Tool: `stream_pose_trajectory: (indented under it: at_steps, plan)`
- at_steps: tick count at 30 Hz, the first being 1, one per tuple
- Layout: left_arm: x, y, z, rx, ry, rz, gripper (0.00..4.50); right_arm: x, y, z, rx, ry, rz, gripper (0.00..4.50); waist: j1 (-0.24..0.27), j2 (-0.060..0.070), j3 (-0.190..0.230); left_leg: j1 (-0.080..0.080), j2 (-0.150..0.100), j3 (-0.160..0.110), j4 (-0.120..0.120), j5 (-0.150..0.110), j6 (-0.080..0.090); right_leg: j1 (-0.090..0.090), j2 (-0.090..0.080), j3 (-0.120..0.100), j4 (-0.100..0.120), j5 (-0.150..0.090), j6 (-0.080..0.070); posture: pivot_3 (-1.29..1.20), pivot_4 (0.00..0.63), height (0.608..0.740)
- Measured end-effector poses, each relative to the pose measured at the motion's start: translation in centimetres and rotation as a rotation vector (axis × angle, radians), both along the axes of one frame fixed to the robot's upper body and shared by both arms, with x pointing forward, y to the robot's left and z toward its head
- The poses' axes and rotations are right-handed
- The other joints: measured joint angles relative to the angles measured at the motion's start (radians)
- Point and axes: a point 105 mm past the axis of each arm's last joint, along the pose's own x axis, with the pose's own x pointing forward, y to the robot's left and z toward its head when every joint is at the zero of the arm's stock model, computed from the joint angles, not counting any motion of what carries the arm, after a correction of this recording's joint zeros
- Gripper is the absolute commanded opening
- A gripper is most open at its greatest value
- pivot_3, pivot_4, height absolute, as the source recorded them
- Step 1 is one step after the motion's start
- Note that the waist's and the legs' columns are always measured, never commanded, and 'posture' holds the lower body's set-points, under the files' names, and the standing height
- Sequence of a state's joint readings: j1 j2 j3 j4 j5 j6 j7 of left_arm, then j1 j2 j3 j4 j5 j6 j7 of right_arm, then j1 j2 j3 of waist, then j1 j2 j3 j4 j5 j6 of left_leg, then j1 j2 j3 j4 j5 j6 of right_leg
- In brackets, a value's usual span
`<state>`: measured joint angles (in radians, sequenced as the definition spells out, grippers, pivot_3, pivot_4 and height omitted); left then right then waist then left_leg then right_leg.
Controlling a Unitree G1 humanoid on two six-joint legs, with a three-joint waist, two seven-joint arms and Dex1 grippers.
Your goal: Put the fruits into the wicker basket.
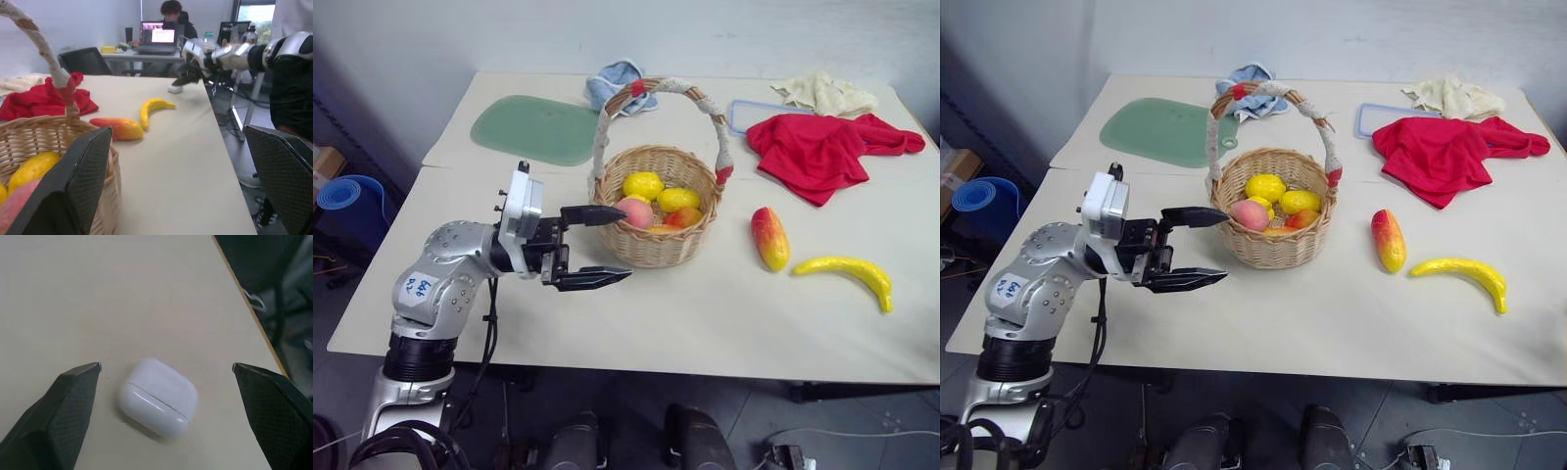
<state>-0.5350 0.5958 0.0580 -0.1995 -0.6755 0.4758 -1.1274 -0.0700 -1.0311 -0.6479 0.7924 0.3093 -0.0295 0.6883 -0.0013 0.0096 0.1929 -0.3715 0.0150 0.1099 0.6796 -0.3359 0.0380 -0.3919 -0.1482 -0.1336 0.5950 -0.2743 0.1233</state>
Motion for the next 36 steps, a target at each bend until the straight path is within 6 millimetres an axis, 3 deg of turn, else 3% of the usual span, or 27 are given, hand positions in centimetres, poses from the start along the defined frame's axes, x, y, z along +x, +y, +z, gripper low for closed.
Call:
stream_pose_trajectory:
  at_steps: [2,4,6,8,10,13,17,22,30,33,36]
  plan:
    - [0.4,1.1,-0.3,0.019,0.0,0.038,4.5,-0.1,1.5,2.6,-0.031,0.014,0.091,4.48,0.0,0.003,-0.002,0.001,0.0,0.0,0.0,0.0,0.0,0.0,0.0,0.0,0.0,0.0,0.0,0.0,0.15,0.74]
    - [1.1,2.2,-0.7,0.015,0.022,0.079,4.5,0.8,4.5,5.2,-0.012,-0.008,0.196,4.48,-0.003,0.003,-0.002,0.001,0.002,0.0,0.0,-0.001,-0.001,0.0,0.001,0.001,0.001,0.0,0.0,0.0,0.15,0.74]
    - [1.9,3.6,-1.8,0.026,0.045,0.136,4.5,2.4,9.6,7.5,0.066,-0.003,0.303,4.48,-0.007,0.003,-0.002,0.002,0.004,0.0,0.001,-0.001,-0.002,-0.001,0.002,0.002,0.003,0.0,-0.001,0.0,0.15,0.74]
    - [2.1,4.4,-2.7,0.039,0.057,0.161,4.5,3.5,12.7,8.2,0.109,0.033,0.357,4.48,-0.003,0.003,-0.002,0.001,0.004,0.0,0.001,-0.002,-0.003,-0.002,0.002,0.002,0.004,0.0,-0.001,0.0,0.15,0.74]
    - [2.1,4.8,-3.7,0.059,0.07,0.182,4.5,4.8,17.5,8.5,0.153,0.078,0.482,4.48,0.0,0.003,-0.002,0.0,0.004,-0.001,0.002,-0.003,-0.002,-0.003,0.001,0.002,0.004,0.0,-0.001,0.0,0.15,0.74]
    - [2.0,4.4,-4.2,0.055,0.068,0.177,4.5,6.3,21.5,8.5,0.134,0.164,0.558,4.48,0.012,0.002,-0.002,-0.005,0.001,-0.004,0.004,-0.003,-0.002,-0.006,-0.001,0.002,0.005,0.0,-0.001,0.0,0.15,0.74]
    - [2.0,3.8,-4.2,0.038,0.06,0.175,4.5,9.0,23.8,8.9,0.114,0.223,0.524,4.48,0.022,0.002,-0.002,-0.011,0.0,-0.004,0.005,-0.003,-0.001,-0.011,-0.001,0.001,0.002,0.0,-0.001,0.0,0.15,0.74]
    - [1.7,3.0,-4.0,-0.004,0.069,0.178,4.5,12.1,25.3,3.9,0.118,0.412,0.464,4.48,0.021,0.001,-0.002,-0.019,-0.001,-0.001,0.007,-0.002,0.001,-0.021,-0.001,0.0,0.008,0.001,0.0,0.0,0.15,0.74]
    - [0.9,2.4,-3.8,-0.008,0.037,0.182,4.5,14.3,24.3,0.8,0.13,0.465,0.383,4.48,0.02,0.0,-0.003,-0.019,0.0,0.007,0.007,-0.001,0.001,-0.021,0.0,0.001,0.01,0.001,0.001,0.0,0.15,0.74]
    - [0.6,2.2,-3.7,-0.008,0.029,0.18,4.5,14.3,24.9,0.5,0.17,0.473,0.424,3.84,0.013,0.0,-0.003,-0.018,0.0,0.007,0.007,-0.001,0.001,-0.021,0.0,0.0,0.011,0.001,0.001,0.0,0.15,0.74]
    - [0.6,2.2,-3.8,-0.008,0.029,0.182,4.5,14.2,24.8,0.6,0.16,0.465,0.456,2.83,0.011,0.0,-0.003,-0.018,0.0,0.007,0.007,-0.001,0.001,-0.021,0.0,0.0,0.011,0.001,0.001,0.0,0.15,0.74]
